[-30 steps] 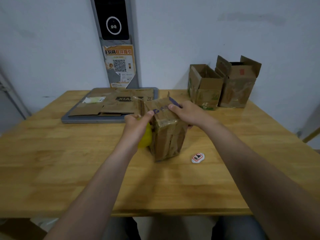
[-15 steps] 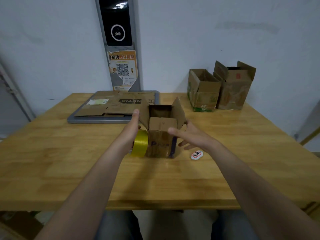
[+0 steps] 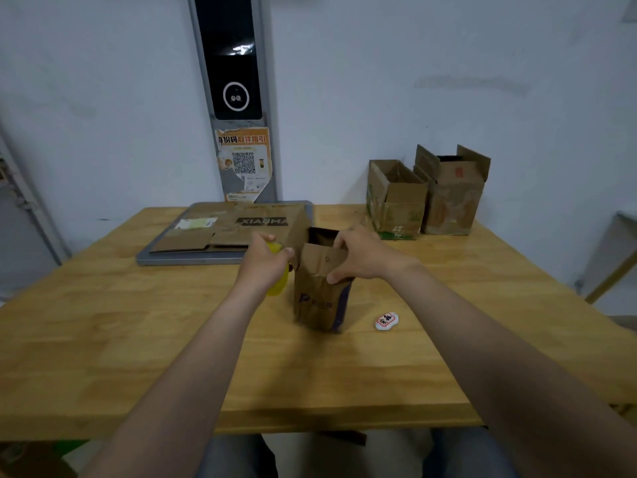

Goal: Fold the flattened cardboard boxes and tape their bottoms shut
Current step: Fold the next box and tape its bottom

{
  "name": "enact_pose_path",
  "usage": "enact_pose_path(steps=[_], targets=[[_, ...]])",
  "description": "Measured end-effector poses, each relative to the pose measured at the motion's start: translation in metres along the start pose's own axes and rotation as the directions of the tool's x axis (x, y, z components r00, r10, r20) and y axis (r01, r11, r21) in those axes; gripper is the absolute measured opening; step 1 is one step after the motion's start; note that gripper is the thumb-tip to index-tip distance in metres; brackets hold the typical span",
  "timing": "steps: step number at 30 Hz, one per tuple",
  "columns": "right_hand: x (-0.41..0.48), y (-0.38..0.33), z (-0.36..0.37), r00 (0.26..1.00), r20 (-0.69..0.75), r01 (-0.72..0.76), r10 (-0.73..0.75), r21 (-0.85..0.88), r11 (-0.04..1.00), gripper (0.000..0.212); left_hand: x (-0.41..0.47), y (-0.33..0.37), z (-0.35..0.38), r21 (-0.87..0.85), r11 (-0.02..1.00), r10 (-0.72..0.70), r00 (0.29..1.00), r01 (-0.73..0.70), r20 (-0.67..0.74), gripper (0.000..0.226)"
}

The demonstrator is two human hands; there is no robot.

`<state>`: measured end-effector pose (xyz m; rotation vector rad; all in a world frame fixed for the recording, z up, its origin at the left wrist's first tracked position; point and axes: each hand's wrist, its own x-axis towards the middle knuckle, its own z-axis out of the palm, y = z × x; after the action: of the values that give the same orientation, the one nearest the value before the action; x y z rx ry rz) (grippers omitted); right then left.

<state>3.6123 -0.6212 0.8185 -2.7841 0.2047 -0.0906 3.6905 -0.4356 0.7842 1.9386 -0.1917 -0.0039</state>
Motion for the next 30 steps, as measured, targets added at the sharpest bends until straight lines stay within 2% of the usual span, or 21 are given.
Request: enact_pose_path(steps=[2,6,8,11,13,16,18,22,26,28,30], targets=[[-0.002,-0.006,0.002,0.994,-0.094,0.056,-0.052,0.039,0.998,0.039,0.001,0.002,-0.001,0.016,1.0,0.01,1.0,-0.01,0.005,0.036],[-0.007,-0.015,0.014,0.97,-0.218,0.105,-0.108,-0.023,0.994,0.038,-0.005,0.009,0.002,-0.012,1.0,0.011,0.999,-0.011,0.044,0.054],[-0.01,-0.016,0.014,0.966,-0.218,0.137,-0.142,-0.038,0.99,0.038,-0.008,0.01,0.005,-0.023,1.0,0.007,0.999,-0.006,0.033,0.06],[-0.015,-0.017,0.005,0.974,-0.134,0.187,-0.181,0.033,0.982,0.029,-0.009,0.009,0.004,0.003,1.0,0.006,1.0,-0.006,-0.008,0.063],[-0.016,-0.02,-0.003,0.987,-0.044,0.156,-0.153,0.098,0.983,0.042,-0.007,0.011,0.001,0.021,1.0,0.001,1.0,0.0,-0.02,0.062],[-0.007,-0.019,-0.015,0.997,0.074,-0.001,-0.014,0.2,0.98,0.049,-0.005,0.02,-0.001,0.065,0.998,0.006,1.0,-0.005,-0.013,0.058],[0.005,-0.014,-0.024,0.987,0.149,-0.081,0.063,0.111,0.99,0.05,-0.004,0.025,0.0,0.123,0.992,0.03,0.999,-0.028,-0.013,0.056],[0.036,0.0,-0.029,0.959,0.261,-0.089,0.114,-0.105,0.99,0.051,0.004,0.03,0.002,0.241,0.968,0.077,0.997,-0.07,-0.022,0.052],[0.062,0.006,-0.034,0.97,0.204,-0.114,0.131,-0.096,0.989,0.037,0.011,0.028,0.005,0.312,0.947,0.074,0.997,-0.072,0.005,0.051],[0.072,0.007,-0.033,0.979,0.141,-0.155,0.148,0.04,0.987,0.037,0.014,0.027,0.006,0.312,0.947,0.071,0.997,-0.073,0.018,0.051],[0.077,0.009,-0.028,0.973,0.137,-0.21,0.186,0.187,0.96,0.037,0.018,0.026,0.007,0.312,0.947,0.073,0.997,-0.08,0.032,0.051]])
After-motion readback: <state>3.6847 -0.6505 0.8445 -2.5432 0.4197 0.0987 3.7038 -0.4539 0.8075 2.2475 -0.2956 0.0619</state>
